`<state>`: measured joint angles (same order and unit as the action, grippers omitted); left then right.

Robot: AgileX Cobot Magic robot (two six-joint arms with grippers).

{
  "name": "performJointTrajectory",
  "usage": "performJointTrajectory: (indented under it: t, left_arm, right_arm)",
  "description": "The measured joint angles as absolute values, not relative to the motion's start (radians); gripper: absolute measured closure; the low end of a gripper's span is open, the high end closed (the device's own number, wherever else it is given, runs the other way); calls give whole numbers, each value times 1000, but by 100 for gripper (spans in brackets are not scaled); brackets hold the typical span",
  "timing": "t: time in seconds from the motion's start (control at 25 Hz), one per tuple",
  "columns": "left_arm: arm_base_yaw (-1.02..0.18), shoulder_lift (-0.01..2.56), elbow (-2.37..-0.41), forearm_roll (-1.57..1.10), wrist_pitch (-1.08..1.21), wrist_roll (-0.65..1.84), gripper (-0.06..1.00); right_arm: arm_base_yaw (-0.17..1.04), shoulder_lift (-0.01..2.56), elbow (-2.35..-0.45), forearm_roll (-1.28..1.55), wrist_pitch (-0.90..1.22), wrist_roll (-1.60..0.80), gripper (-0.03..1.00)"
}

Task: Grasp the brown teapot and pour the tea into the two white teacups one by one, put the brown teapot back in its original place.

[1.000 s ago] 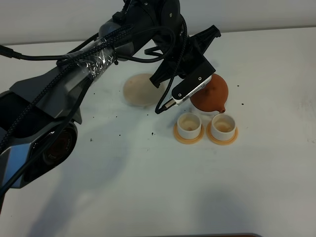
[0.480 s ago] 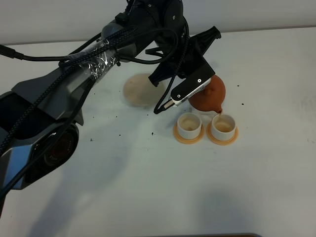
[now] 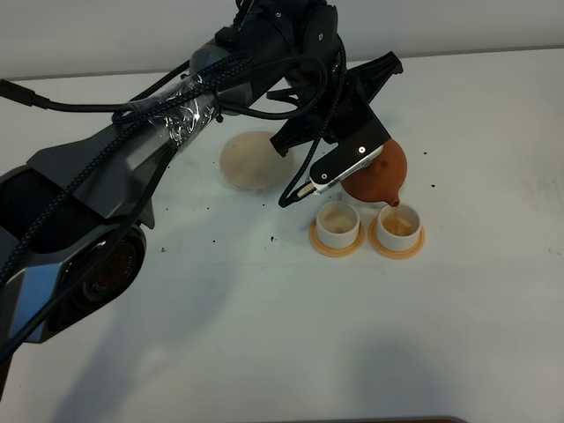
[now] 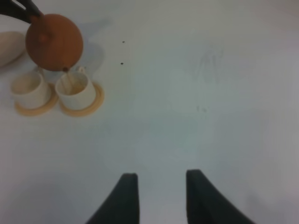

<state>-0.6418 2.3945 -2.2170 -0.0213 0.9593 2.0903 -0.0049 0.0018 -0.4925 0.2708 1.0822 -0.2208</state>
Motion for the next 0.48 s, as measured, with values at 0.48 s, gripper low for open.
performJointTrajectory:
  t: [0.48]
  left_arm:
    - [-659,2394,-2217,26,953,2090,83]
  right_arm:
    - [-5,2,-493,271,1082,-221,73]
